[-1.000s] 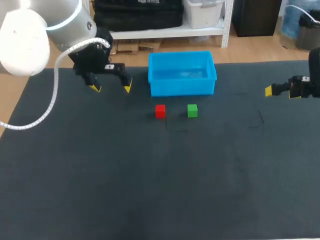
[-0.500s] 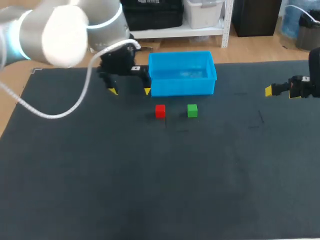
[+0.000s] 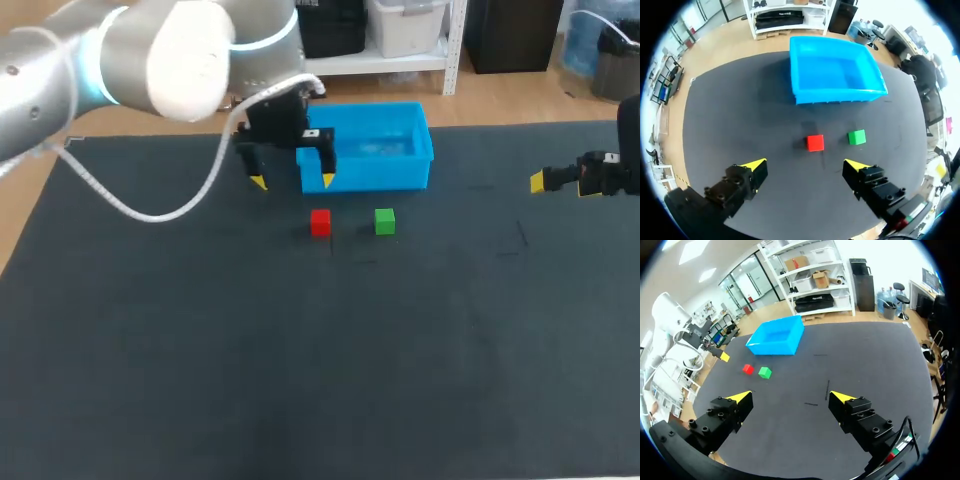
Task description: Use the left arm to pick the red cube and place it into the blue plastic box first, then use the right arm to grasp the green cube and put it into the same blue plastic box after the first action is fully finished.
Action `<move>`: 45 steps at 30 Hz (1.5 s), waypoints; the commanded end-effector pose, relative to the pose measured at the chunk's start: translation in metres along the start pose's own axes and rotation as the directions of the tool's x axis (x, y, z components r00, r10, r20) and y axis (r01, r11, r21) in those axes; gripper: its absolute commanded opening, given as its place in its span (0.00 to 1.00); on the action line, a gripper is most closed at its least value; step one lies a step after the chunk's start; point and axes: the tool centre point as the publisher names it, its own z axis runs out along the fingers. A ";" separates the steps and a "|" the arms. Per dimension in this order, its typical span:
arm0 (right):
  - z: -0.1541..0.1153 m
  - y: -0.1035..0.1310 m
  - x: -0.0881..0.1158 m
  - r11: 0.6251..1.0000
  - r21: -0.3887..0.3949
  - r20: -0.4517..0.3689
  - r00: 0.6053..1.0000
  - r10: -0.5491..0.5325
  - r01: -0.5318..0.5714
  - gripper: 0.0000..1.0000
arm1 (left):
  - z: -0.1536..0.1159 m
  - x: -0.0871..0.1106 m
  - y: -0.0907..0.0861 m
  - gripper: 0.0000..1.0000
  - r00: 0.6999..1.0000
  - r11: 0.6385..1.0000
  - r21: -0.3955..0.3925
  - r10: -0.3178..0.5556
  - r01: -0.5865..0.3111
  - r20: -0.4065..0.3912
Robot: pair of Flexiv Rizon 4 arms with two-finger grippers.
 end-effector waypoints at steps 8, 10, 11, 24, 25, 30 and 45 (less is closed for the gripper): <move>-0.001 0.000 0.000 1.000 0.000 0.000 1.000 -0.001 0.001 1.00 | 0.009 -0.007 -0.023 1.00 0.997 1.000 -0.007 0.017 -0.017 0.071; -0.001 0.000 0.000 1.000 0.000 0.000 1.000 -0.001 0.001 1.00 | 0.009 -0.007 -0.023 1.00 0.997 1.000 -0.007 0.017 -0.017 0.071; -0.001 0.000 0.000 1.000 0.000 0.000 1.000 -0.001 0.001 1.00 | 0.009 -0.007 -0.023 1.00 0.997 1.000 -0.007 0.017 -0.017 0.071; -0.001 0.000 0.000 1.000 0.000 0.000 1.000 -0.001 0.001 1.00 | 0.009 -0.007 -0.023 1.00 0.997 1.000 -0.007 0.017 -0.017 0.071; -0.001 0.000 0.000 1.000 0.000 0.000 1.000 -0.001 0.001 1.00 | 0.009 -0.007 -0.023 1.00 0.997 1.000 -0.007 0.017 -0.017 0.071; -0.001 0.000 0.000 1.000 0.000 0.000 1.000 -0.001 0.001 1.00 | 0.013 -0.003 -0.024 1.00 0.995 1.000 0.020 -0.022 0.020 0.101; -0.001 0.000 0.000 1.000 0.000 0.000 1.000 -0.001 0.001 1.00 | 0.056 -0.001 -0.028 1.00 0.995 0.995 0.015 -0.094 0.094 0.040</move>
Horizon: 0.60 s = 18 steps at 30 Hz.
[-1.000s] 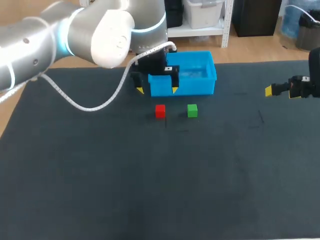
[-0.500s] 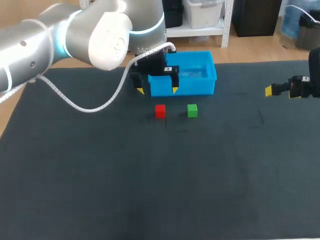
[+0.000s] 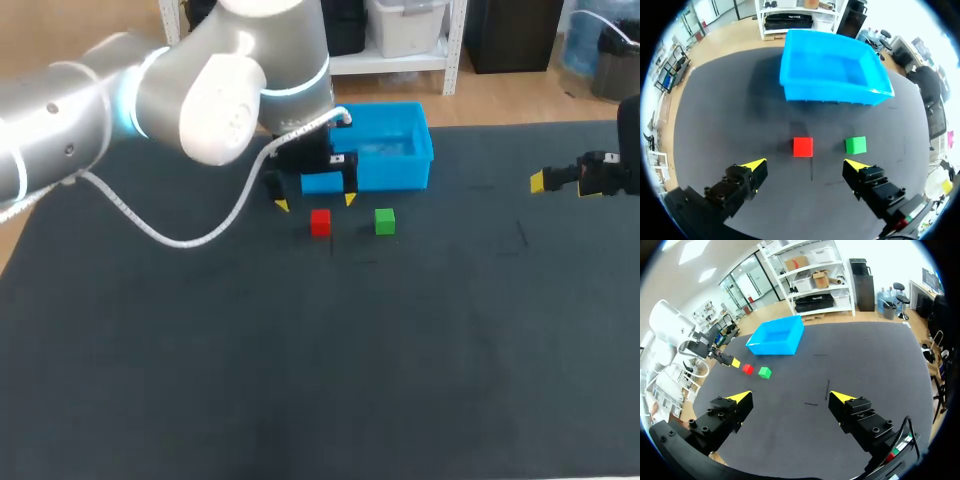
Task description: Use the left arm to pick the red cube and place it into the blue plastic box first, then use the right arm to grasp the green cube and put it into the same blue plastic box after the first action is fully finished.
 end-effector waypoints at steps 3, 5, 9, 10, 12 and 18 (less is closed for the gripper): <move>-0.001 0.000 0.000 1.000 0.000 0.000 1.000 -0.001 0.001 1.00 | 0.027 -0.008 -0.002 1.00 0.999 1.000 0.013 -0.027 0.028 -0.031; -0.001 0.000 0.000 1.000 0.000 0.000 1.000 -0.001 0.001 1.00 | 0.032 -0.010 -0.002 1.00 0.999 0.999 0.012 -0.031 0.032 -0.036; -0.001 0.000 0.000 1.000 0.000 0.000 1.000 -0.001 0.001 1.00 | 0.038 -0.014 -0.002 1.00 0.998 0.999 0.006 -0.037 0.038 -0.048; -0.001 0.000 0.000 1.000 0.000 0.000 1.000 -0.001 0.001 1.00 | 0.041 -0.014 -0.002 1.00 0.998 0.999 0.005 -0.038 0.038 -0.050; -0.001 0.000 0.000 1.000 0.000 0.000 1.000 -0.001 0.001 1.00 | 0.045 -0.015 -0.001 1.00 0.997 0.999 0.007 -0.045 0.045 -0.063; -0.001 0.000 0.000 1.000 0.000 0.000 1.000 -0.001 0.001 1.00 | 0.056 -0.012 -0.001 1.00 0.994 0.998 -0.001 -0.055 0.055 -0.094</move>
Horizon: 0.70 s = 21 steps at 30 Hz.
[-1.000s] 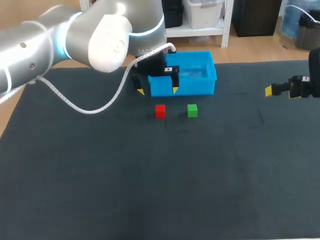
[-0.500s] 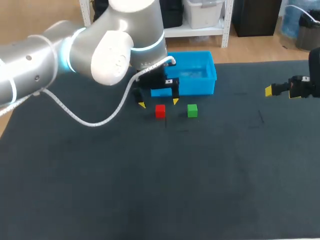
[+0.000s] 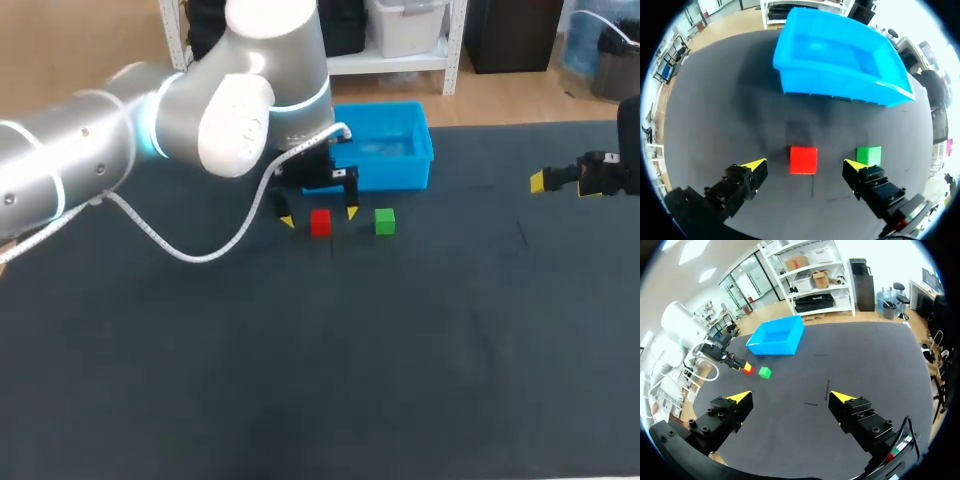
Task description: Use the left arm to pick the red cube and place it into the blue plastic box first, then use the right arm to grasp the green cube and put it into the same blue plastic box after the first action is fully finished.
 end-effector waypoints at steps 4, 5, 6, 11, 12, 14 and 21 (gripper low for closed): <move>-0.001 0.000 0.000 1.000 0.000 0.000 1.000 -0.001 0.001 1.00 | 0.012 -0.007 0.000 1.00 0.999 1.000 -0.020 -0.008 0.007 -0.035; -0.001 0.000 0.000 1.000 0.000 0.000 1.000 -0.001 0.001 1.00 | 0.013 -0.006 0.001 1.00 0.999 1.000 -0.022 -0.009 0.008 -0.036; -0.001 0.000 0.000 1.000 0.000 0.000 1.000 -0.001 0.001 1.00 | 0.014 -0.006 0.001 1.00 0.999 1.000 -0.027 -0.010 0.009 -0.040; -0.001 0.000 0.000 1.000 0.000 0.000 1.000 -0.001 0.001 1.00 | 0.018 -0.007 0.002 1.00 0.999 0.999 -0.033 -0.010 0.008 -0.053; -0.001 0.000 0.000 1.000 0.000 0.000 1.000 -0.001 0.001 1.00 | 0.018 -0.007 0.002 1.00 0.998 0.999 -0.035 -0.009 0.007 -0.056; -0.001 0.000 0.000 1.000 0.000 0.000 1.000 -0.001 0.001 1.00 | 0.019 -0.007 0.002 1.00 0.998 0.999 -0.039 -0.006 0.004 -0.060; -0.001 0.000 0.000 1.000 0.000 0.000 1.000 -0.001 0.001 1.00 | 0.021 -0.009 0.001 1.00 0.997 0.999 -0.054 0.001 -0.005 -0.072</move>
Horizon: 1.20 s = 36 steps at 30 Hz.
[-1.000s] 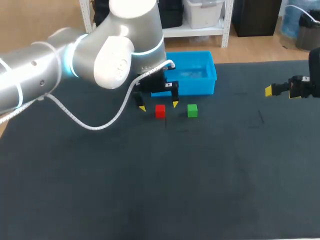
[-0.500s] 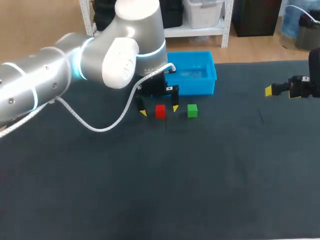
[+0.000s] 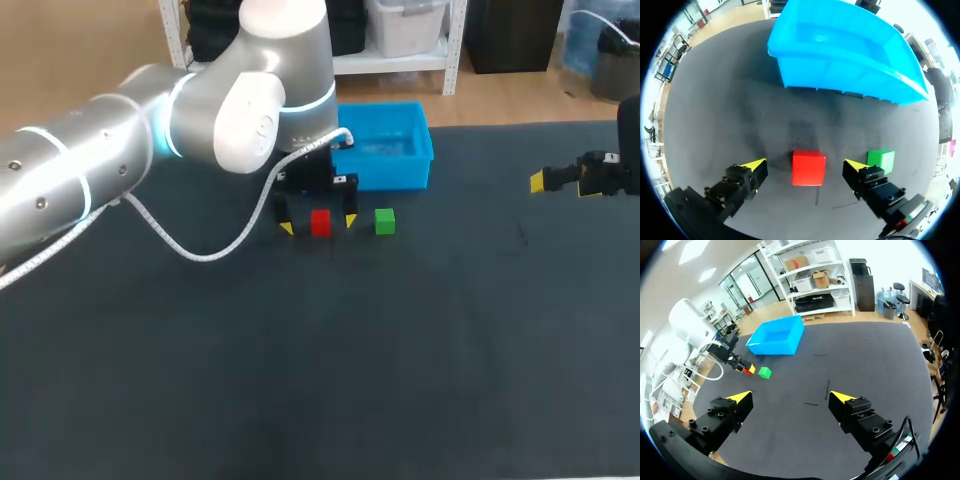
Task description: Use the left arm to pick the red cube and place it into the blue plastic box first, then use the right arm to grasp the green cube and put it into the same blue plastic box after the first action is fully finished.
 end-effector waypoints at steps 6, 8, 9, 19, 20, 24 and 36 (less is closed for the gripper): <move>-0.001 0.000 0.000 1.000 0.000 0.000 1.000 -0.001 0.001 1.00 | 0.001 -0.011 -0.006 1.00 1.000 0.999 -0.030 0.019 -0.019 -0.014; -0.001 0.000 0.000 1.000 0.000 0.000 1.000 -0.001 0.001 1.00 | 0.001 -0.011 -0.006 1.00 1.000 0.999 -0.036 0.025 -0.026 -0.016; -0.001 0.000 0.000 1.000 0.000 0.000 1.000 -0.001 0.001 1.00 | 0.001 -0.011 -0.006 1.00 0.999 0.999 -0.039 0.027 -0.028 -0.018; -0.001 0.000 0.000 1.000 0.000 0.000 1.000 -0.001 0.001 1.00 | 0.008 -0.010 -0.007 0.00 1.000 0.998 -0.051 0.027 -0.027 -0.013; -0.001 0.000 0.000 1.000 0.000 0.000 1.000 -0.001 0.001 1.00 | 0.010 -0.009 -0.006 0.00 1.000 0.998 -0.053 0.026 -0.027 -0.015; -0.001 0.000 0.000 1.000 0.000 0.000 1.000 -0.001 0.001 1.00 | 0.013 -0.008 -0.006 0.00 0.999 0.998 -0.050 0.027 -0.028 -0.023; -0.001 0.000 0.000 1.000 0.000 0.000 1.000 -0.001 0.001 1.00 | 0.000 -0.004 -0.004 0.00 1.000 0.999 -0.033 0.018 -0.019 -0.015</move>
